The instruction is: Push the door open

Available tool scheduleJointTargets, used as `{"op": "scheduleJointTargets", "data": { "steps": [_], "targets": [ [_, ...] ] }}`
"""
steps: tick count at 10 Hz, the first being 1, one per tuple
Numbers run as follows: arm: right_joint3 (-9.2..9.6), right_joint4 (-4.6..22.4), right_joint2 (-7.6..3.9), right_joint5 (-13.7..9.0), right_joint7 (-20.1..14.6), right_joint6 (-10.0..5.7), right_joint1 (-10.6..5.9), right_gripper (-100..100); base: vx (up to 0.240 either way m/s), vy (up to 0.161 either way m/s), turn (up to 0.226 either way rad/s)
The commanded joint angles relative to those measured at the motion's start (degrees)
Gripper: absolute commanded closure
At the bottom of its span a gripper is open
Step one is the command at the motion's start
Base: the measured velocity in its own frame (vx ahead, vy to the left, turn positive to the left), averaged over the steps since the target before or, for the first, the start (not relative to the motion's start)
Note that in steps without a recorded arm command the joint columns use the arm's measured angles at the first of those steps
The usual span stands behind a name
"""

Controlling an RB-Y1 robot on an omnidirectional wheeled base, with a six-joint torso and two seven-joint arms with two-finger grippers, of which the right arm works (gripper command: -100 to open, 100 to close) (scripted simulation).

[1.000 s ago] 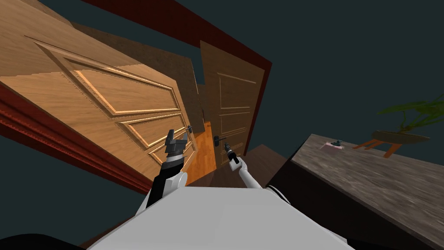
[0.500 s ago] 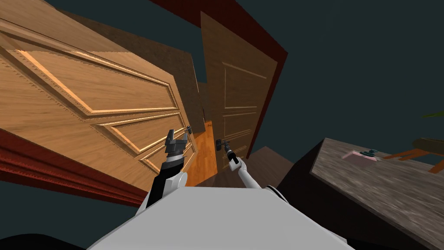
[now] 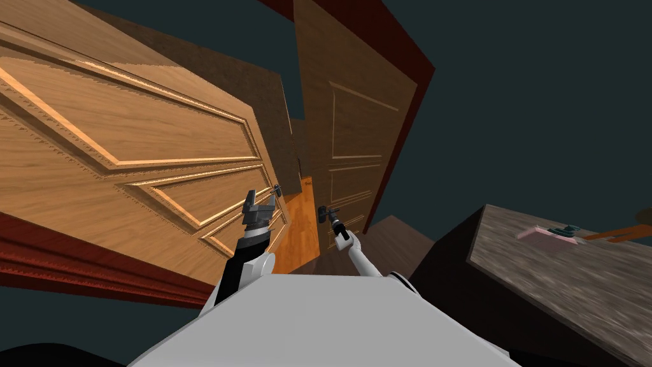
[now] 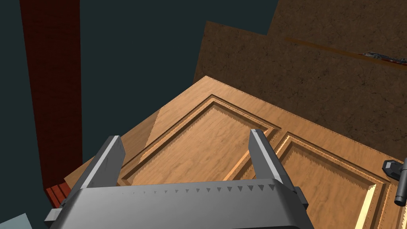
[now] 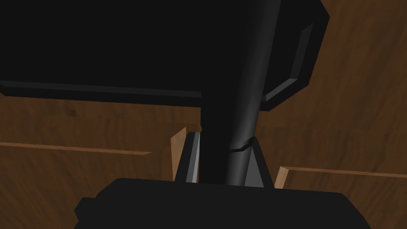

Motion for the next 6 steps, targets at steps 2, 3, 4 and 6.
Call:
{"op": "scheduleJointTargets", "data": {
  "steps": [2,3,4,6],
  "targets": [
    [0.09,0.2,-0.03,0.0,0.0,0.04,0.31,100,0.0,0.0,0.0],
    [0.09,0.2,-0.03,0.0,0.0,0.04,0.31,100,0.0,0.0,0.0],
    [-0.73,0.1,-0.64,-0.1,0.2,0.02,-0.06,100,0.077,0.078,-0.027],
    [-1.26,0.2,-1.03,-0.2,0.4,0.02,-0.1,100,0.128,0.138,-0.055]
  ]
}}
